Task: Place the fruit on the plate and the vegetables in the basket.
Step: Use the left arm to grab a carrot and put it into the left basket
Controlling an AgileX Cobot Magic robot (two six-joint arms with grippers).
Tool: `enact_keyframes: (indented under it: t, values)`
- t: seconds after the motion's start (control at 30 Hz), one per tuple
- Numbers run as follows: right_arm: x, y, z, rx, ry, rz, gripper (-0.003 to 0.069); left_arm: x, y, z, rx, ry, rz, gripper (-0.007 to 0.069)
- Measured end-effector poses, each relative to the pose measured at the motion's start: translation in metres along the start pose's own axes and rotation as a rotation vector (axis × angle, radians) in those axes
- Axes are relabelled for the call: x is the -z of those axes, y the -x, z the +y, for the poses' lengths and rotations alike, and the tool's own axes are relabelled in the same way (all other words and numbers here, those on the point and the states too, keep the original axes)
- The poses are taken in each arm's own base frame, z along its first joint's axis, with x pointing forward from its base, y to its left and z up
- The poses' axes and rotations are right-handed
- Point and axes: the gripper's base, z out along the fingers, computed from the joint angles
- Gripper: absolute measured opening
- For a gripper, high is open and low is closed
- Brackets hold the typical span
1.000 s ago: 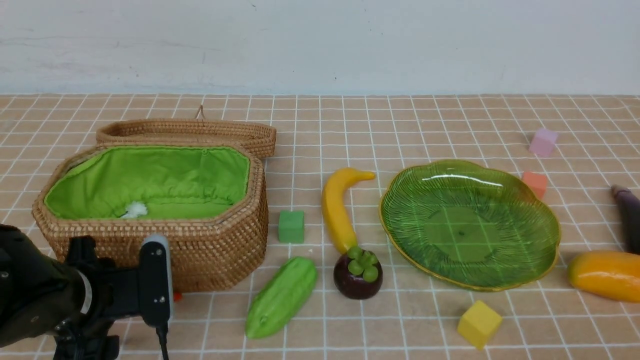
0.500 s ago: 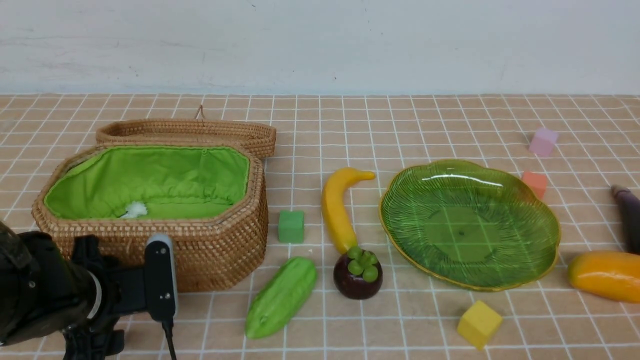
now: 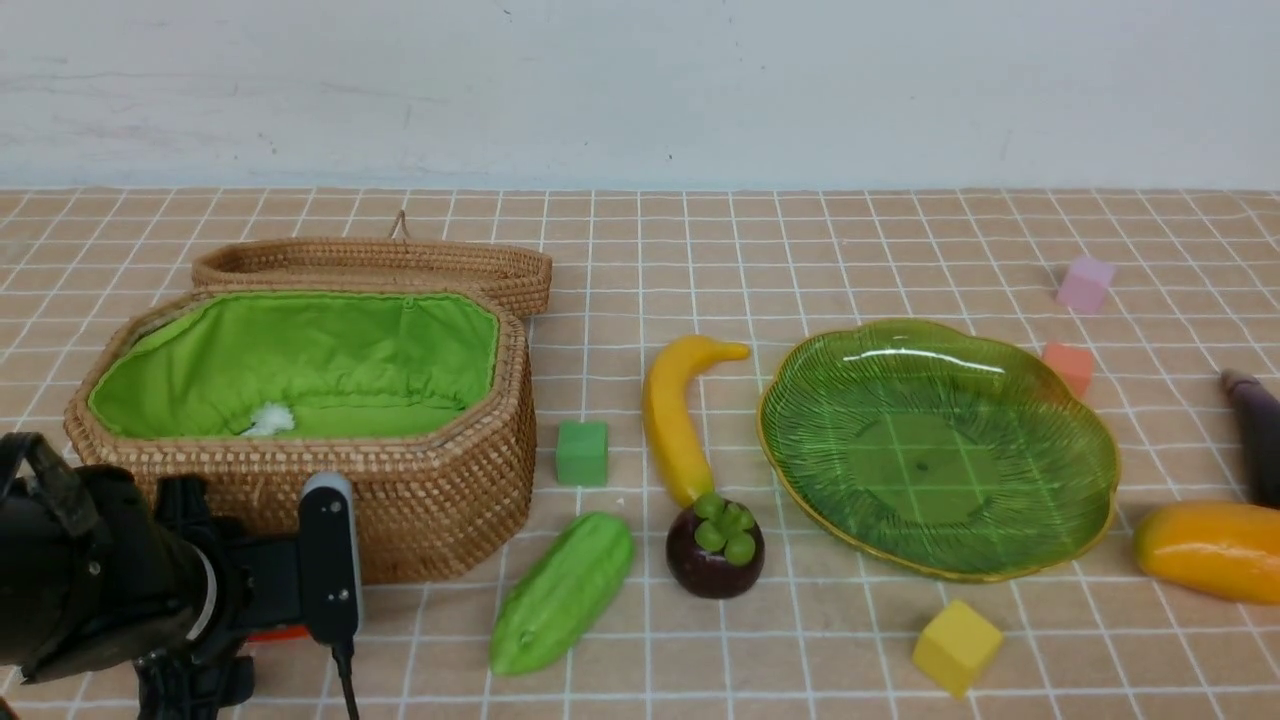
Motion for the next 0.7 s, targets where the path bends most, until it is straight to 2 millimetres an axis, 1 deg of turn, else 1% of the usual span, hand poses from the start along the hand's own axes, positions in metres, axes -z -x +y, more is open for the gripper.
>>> enact_keyframes:
  t: [0.1, 0.23, 0.27, 0.33, 0.5, 0.57, 0.6, 0.7]
  values:
    - [0.000, 0.000, 0.001, -0.006, 0.016, -0.001, 0.0109, 0.000, 0.000, -0.001, 0.025, -0.013, 0.009, 0.0449]
    - [0.000, 0.000, 0.002, -0.010, 0.026, -0.003, 0.0111, 0.002, -0.004, -0.006, 0.079, -0.062, 0.051, 0.0355]
    - [0.000, 0.000, 0.002, -0.011, 0.027, -0.003, 0.0112, 0.003, -0.005, -0.007, 0.078, -0.076, 0.057, 0.0330]
    - [0.000, 0.000, 0.002, -0.010, 0.026, -0.003, 0.0113, 0.007, -0.007, -0.010, 0.063, -0.120, 0.070, 0.0304]
    - [0.000, 0.000, 0.002, -0.010, 0.027, -0.004, 0.0116, 0.015, -0.008, -0.016, -0.007, -0.187, 0.055, 0.0303]
    - [0.000, 0.000, 0.002, -0.008, 0.027, -0.004, 0.0120, 0.022, -0.009, -0.019, 0.015, -0.224, 0.047, 0.0303]
    - [0.000, 0.000, 0.002, -0.008, 0.027, -0.004, 0.0120, 0.022, -0.009, -0.020, 0.018, -0.233, 0.051, 0.0303]
    - [0.000, 0.002, 0.002, -0.008, 0.020, -0.021, 0.0120, 0.043, -0.013, -0.021, 0.100, -0.250, 0.033, 0.0303]
